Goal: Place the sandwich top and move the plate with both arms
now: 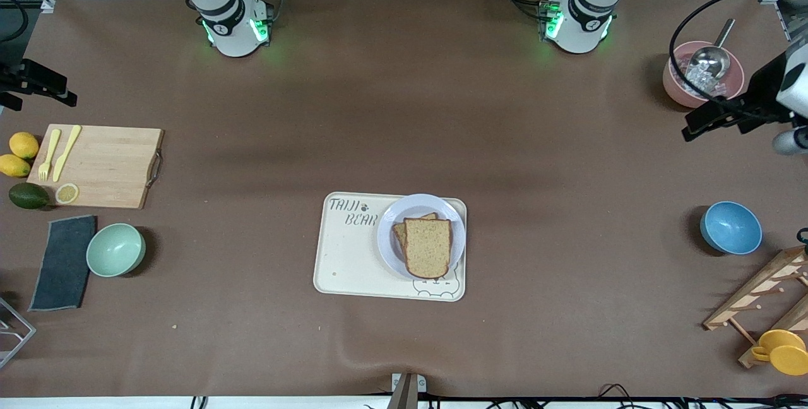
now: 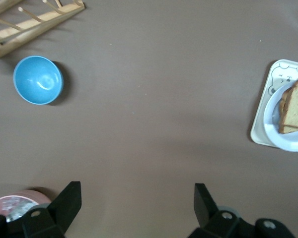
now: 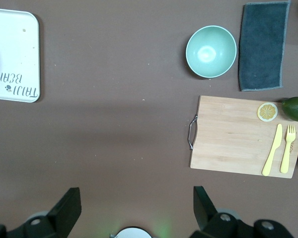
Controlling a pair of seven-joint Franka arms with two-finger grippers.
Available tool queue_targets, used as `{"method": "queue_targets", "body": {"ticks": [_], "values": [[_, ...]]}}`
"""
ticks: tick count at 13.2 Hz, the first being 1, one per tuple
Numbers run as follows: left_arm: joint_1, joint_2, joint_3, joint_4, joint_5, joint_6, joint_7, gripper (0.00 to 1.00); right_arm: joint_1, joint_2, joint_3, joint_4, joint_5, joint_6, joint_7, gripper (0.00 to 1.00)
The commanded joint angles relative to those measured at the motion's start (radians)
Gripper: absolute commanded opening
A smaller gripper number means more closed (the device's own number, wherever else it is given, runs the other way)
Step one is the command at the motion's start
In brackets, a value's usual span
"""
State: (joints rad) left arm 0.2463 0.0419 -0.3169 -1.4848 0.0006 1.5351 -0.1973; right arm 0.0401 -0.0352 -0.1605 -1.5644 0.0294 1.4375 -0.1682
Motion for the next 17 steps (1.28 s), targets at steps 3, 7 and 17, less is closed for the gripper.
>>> {"method": "queue_targets", "body": {"ticks": [3,7,17], "values": [[-0.179,-0.028,0.177,-0.037,0.021,0.0,0.047,1.0,-0.062,-0.022,0.081,-0.023,0.003,0.009,0.05,1.0],[-0.203,-0.037,0.173,-0.055,0.021,0.002,0.027,1.0,-0.082,-0.023,0.107,-0.029,0.003,0.007,0.05,1.0],[-0.279,-0.12,0.217,-0.154,0.021,0.04,0.042,1.0,-0.083,-0.023,0.118,-0.031,0.003,0.009,0.052,1.0]]}}
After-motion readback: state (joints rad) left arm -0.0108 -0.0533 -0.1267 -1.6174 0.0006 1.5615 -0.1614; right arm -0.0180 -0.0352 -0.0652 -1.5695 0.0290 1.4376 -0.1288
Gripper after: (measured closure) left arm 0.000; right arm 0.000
